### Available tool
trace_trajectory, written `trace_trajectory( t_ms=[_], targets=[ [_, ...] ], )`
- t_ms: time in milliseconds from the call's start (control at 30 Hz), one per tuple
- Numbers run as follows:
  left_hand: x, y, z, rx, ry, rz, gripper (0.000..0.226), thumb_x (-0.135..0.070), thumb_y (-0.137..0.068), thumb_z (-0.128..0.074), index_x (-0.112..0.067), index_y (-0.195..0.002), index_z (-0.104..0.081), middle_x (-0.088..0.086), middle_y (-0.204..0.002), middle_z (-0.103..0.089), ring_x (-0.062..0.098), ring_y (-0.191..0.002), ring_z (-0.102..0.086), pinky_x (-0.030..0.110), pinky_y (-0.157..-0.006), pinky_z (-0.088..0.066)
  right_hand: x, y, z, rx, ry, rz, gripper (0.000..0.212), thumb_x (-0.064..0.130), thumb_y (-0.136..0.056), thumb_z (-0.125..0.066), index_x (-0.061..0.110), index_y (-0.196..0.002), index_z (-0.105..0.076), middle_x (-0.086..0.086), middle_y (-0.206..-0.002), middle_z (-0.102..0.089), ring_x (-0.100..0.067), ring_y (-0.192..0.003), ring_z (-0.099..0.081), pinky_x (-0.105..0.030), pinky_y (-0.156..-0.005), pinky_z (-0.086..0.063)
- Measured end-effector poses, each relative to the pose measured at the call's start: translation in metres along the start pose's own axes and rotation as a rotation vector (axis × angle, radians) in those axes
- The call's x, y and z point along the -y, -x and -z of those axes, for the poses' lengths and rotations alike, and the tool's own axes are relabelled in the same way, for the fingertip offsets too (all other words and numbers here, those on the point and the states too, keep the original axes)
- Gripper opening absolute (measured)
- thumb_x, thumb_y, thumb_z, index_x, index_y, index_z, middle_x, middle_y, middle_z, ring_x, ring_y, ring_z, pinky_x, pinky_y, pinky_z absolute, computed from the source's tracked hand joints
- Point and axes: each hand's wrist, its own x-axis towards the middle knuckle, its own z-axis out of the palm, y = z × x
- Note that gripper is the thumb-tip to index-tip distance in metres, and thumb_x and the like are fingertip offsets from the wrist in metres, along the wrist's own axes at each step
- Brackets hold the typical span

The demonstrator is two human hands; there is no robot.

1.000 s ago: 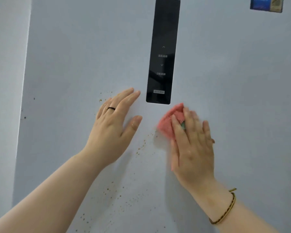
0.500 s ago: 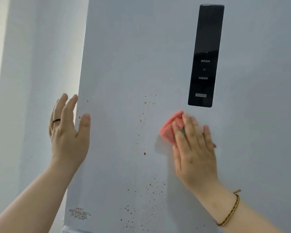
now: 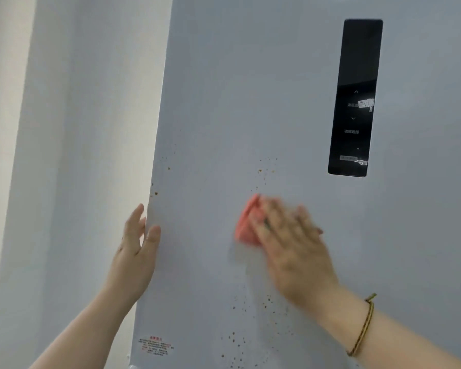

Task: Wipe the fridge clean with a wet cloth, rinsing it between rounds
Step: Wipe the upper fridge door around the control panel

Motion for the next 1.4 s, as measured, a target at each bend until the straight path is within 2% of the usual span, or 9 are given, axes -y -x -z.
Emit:
trace_trajectory(
  t_ms=[133, 333, 567, 800, 867, 967, 1067, 1167, 1400],
  targets=[
    [0.006, 0.001, 0.005, 0.019, 0.017, 0.033, 0.044, -0.027, -0.096, -0.034, -0.027, -0.140, -0.028, -0.003, -0.122, -0.050, 0.013, -0.113, -0.043, 0.026, -0.090, -0.026, -0.014, -0.013, 0.003, 0.057, 0.012, 0.247, 0.041, 0.014, -0.095, -0.016, 0.010, -0.128, -0.039, -0.007, -0.139, -0.040, -0.025, -0.129, -0.034, -0.038, -0.112, -0.010],
    [0.017, -0.005, 0.013, 0.018, 0.202, 0.098, 0.028, -0.029, -0.097, -0.033, -0.039, -0.122, -0.041, 0.001, -0.119, -0.058, 0.019, -0.116, -0.050, 0.036, -0.103, -0.033, -0.046, -0.081, 0.003, -0.132, 0.082, -0.336, 0.046, 0.017, -0.086, -0.036, -0.003, -0.125, -0.050, -0.027, -0.132, -0.049, -0.042, -0.122, -0.046, -0.042, -0.106, -0.012],
    [0.013, -0.007, 0.021, 0.071, 0.431, 0.148, 0.026, -0.018, -0.099, -0.028, -0.023, -0.112, -0.049, 0.002, -0.100, -0.062, 0.018, -0.095, -0.058, 0.031, -0.093, -0.037, 0.029, -0.034, -0.005, 0.160, -0.044, 0.355, 0.050, 0.015, -0.078, -0.034, 0.008, -0.125, -0.048, -0.012, -0.130, -0.056, -0.028, -0.125, -0.043, -0.037, -0.111, -0.009],
    [0.018, -0.008, 0.021, 0.071, 0.490, 0.169, 0.027, -0.014, -0.099, -0.028, -0.021, -0.112, -0.050, 0.000, -0.095, -0.063, 0.015, -0.091, -0.059, 0.033, -0.092, -0.038, 0.001, -0.122, -0.010, -0.025, 0.078, -0.104, 0.047, 0.019, -0.080, -0.037, -0.001, -0.113, -0.063, -0.023, -0.121, -0.059, -0.040, -0.108, -0.059, -0.044, -0.101, -0.032],
    [0.019, -0.009, 0.023, 0.086, 0.504, 0.175, 0.029, -0.011, -0.099, -0.027, -0.021, -0.114, -0.049, 0.002, -0.095, -0.063, 0.015, -0.090, -0.059, 0.033, -0.093, -0.038, 0.031, -0.111, -0.020, 0.009, 0.052, 0.093, 0.047, 0.019, -0.078, -0.035, 0.003, -0.110, -0.066, -0.018, -0.119, -0.062, -0.035, -0.107, -0.061, -0.046, -0.094, -0.044],
    [0.020, -0.011, 0.025, 0.104, 0.534, 0.180, 0.029, -0.011, -0.099, -0.027, -0.020, -0.116, -0.049, 0.004, -0.095, -0.064, 0.016, -0.089, -0.059, 0.033, -0.092, -0.038, 0.055, -0.106, -0.024, 0.111, -0.073, 0.400, 0.049, 0.015, -0.077, -0.033, 0.007, -0.112, -0.066, -0.014, -0.121, -0.062, -0.029, -0.111, -0.060, -0.043, -0.105, -0.029],
    [0.022, -0.011, 0.025, 0.105, 0.556, 0.183, 0.029, -0.012, -0.099, -0.027, -0.020, -0.112, -0.052, 0.003, -0.094, -0.065, 0.015, -0.090, -0.060, 0.032, -0.091, -0.038, 0.038, -0.147, -0.023, 0.031, 0.002, 0.161, 0.047, 0.012, -0.076, -0.036, 0.006, -0.112, -0.066, -0.015, -0.121, -0.061, -0.029, -0.111, -0.060, -0.043, -0.101, -0.038],
    [0.024, -0.010, 0.026, 0.095, 0.562, 0.186, 0.031, -0.013, -0.099, -0.027, -0.027, -0.102, -0.055, 0.002, -0.096, -0.066, 0.015, -0.093, -0.060, 0.030, -0.091, -0.039, 0.043, -0.170, -0.022, 0.100, -0.008, -0.076, 0.045, 0.007, -0.090, -0.036, 0.003, -0.134, -0.044, -0.019, -0.145, -0.035, -0.033, -0.135, -0.033, -0.038, -0.111, -0.007],
    [0.028, -0.011, 0.027, 0.136, 0.600, 0.152, 0.034, -0.014, -0.099, -0.024, -0.018, -0.116, -0.054, 0.002, -0.100, -0.067, 0.013, -0.093, -0.063, 0.027, -0.087, -0.045, 0.094, -0.110, -0.033, 0.216, -0.102, 0.365, 0.051, 0.013, -0.075, -0.030, 0.009, -0.109, -0.068, -0.012, -0.119, -0.064, -0.027, -0.111, -0.060, -0.039, -0.104, -0.022]
  ],
)
